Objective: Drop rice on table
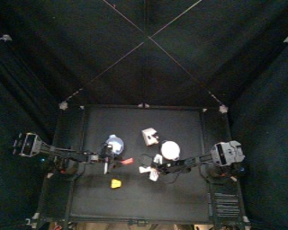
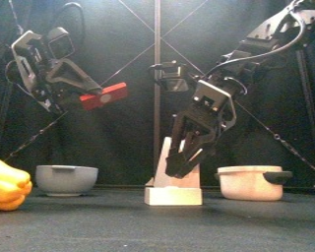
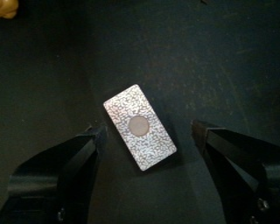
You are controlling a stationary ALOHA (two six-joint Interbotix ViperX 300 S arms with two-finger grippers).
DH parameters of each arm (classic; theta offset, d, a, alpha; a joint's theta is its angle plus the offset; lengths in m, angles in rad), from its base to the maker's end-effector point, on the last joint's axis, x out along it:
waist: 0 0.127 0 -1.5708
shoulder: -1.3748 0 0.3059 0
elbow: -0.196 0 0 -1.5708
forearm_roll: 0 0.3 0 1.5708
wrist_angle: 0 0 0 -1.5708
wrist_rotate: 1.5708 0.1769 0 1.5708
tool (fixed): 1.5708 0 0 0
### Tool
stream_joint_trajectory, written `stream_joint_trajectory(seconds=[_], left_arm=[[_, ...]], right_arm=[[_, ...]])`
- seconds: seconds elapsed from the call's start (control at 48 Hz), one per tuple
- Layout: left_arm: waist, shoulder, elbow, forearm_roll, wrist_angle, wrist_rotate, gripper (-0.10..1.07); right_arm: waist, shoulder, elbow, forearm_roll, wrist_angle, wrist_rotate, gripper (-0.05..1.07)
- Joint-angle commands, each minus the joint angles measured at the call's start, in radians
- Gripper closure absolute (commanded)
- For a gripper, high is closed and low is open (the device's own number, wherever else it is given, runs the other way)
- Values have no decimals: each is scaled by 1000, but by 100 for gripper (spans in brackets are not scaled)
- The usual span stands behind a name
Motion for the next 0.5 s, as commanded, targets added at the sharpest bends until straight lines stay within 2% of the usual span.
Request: stream_joint_trajectory(seconds=[0.0,0.292,0.479], left_arm=[[3,-2,-11,2,-5,0,49],[3,-2,-11,2,-3,0,49],[3,-2,-11,3,-3,0,49]], right_arm=[[14,-38,-20,0,12,0,-1],[23,-64,-25,0,14,9,-1],[23,-112,-43,-20,14,9,-1]])
